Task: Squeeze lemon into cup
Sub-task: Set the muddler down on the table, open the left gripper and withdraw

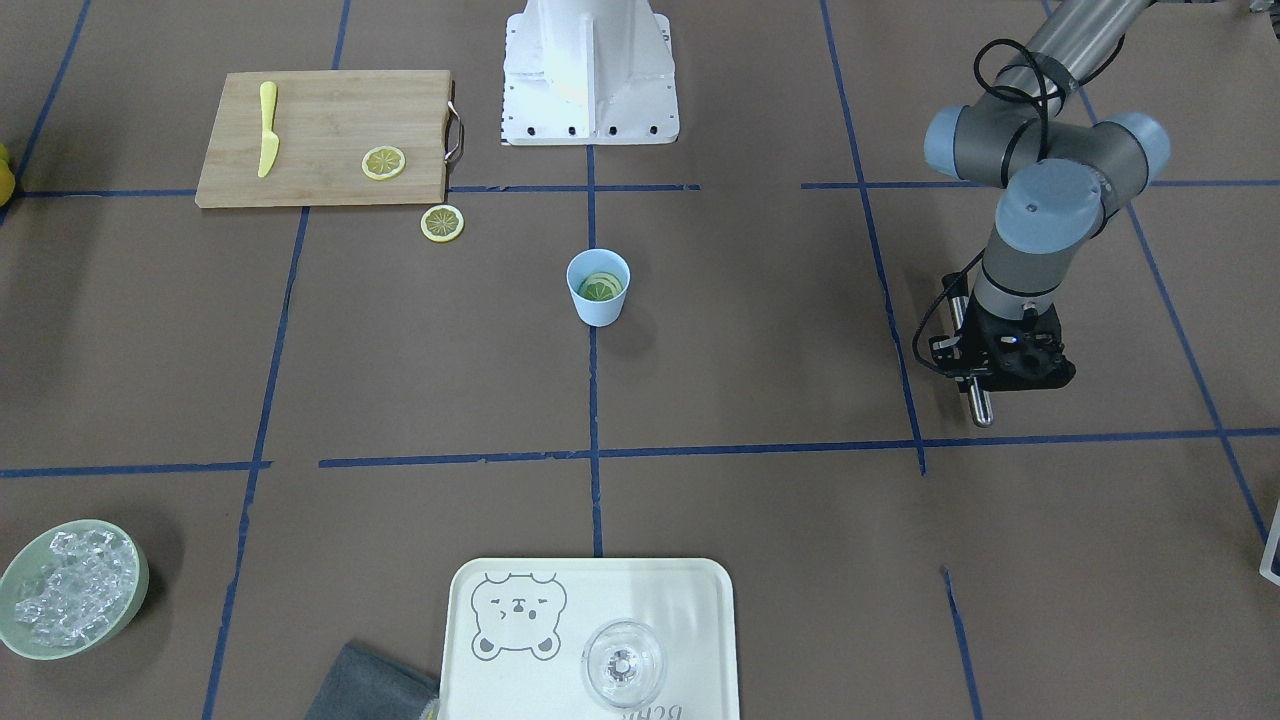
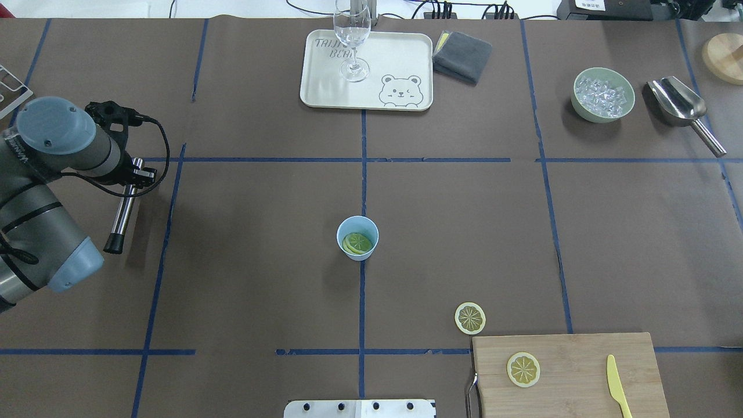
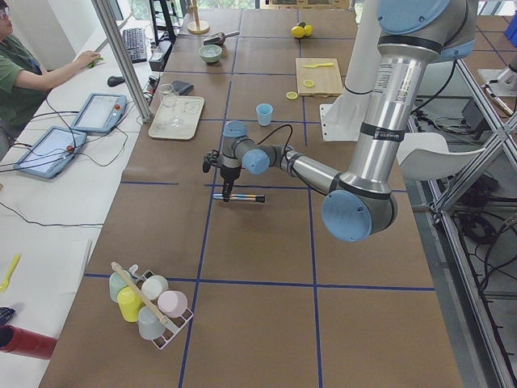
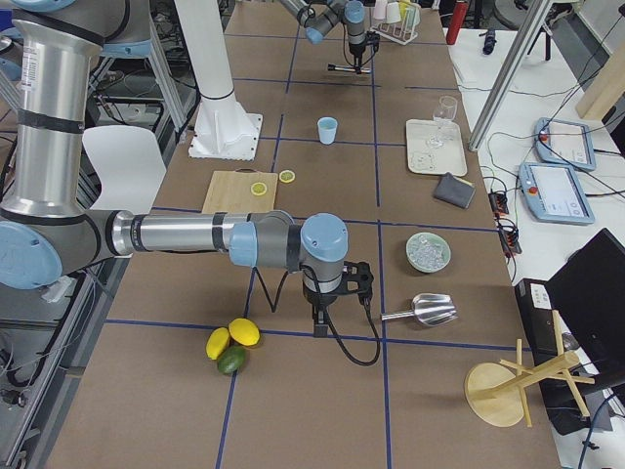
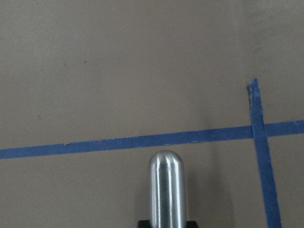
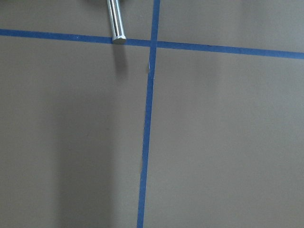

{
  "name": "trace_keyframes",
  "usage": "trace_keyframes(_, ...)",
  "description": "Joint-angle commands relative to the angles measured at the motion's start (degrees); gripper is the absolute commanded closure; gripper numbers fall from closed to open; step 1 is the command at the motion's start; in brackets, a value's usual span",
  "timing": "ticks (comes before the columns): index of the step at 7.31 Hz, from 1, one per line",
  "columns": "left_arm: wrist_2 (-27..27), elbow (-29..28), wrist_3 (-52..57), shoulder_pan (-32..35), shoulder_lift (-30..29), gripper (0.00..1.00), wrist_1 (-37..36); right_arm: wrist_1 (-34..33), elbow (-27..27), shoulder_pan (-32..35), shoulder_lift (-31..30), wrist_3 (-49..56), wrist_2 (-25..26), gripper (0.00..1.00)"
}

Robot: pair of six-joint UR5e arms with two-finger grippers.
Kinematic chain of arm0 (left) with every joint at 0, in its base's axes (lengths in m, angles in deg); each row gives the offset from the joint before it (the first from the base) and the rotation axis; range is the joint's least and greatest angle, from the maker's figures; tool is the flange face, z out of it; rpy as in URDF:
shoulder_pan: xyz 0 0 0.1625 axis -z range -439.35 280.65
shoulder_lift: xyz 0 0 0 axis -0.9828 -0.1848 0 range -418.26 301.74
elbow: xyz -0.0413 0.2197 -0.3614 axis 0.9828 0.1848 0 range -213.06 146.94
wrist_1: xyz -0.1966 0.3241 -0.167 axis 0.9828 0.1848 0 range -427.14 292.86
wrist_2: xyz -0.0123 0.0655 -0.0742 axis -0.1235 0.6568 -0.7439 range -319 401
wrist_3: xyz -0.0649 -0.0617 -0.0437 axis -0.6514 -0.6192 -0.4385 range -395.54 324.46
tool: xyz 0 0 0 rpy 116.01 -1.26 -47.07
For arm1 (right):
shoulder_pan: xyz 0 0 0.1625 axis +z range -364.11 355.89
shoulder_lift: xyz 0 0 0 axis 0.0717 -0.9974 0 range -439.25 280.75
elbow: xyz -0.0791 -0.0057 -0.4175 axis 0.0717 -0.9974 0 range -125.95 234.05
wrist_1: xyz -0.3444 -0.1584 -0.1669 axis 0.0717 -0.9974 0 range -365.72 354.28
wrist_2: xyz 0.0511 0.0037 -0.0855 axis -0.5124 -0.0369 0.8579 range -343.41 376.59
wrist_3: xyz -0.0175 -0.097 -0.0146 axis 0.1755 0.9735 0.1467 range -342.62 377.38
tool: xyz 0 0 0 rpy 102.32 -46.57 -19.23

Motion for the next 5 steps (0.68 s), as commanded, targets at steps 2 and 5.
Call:
trace_keyframes(2, 0.3, -0.7, 0.6, -0.3, -0.1, 0.0, -0.1, 0.0, 0.0, -0.1, 0.1, -0.1, 0.0, 0.0)
trace_keyframes(5, -0.3, 4.9, 11.3, 1.8, 0.2, 0.0, -0.9, 0.0, 0.0, -0.1, 0.2, -0.2, 0.0, 0.0)
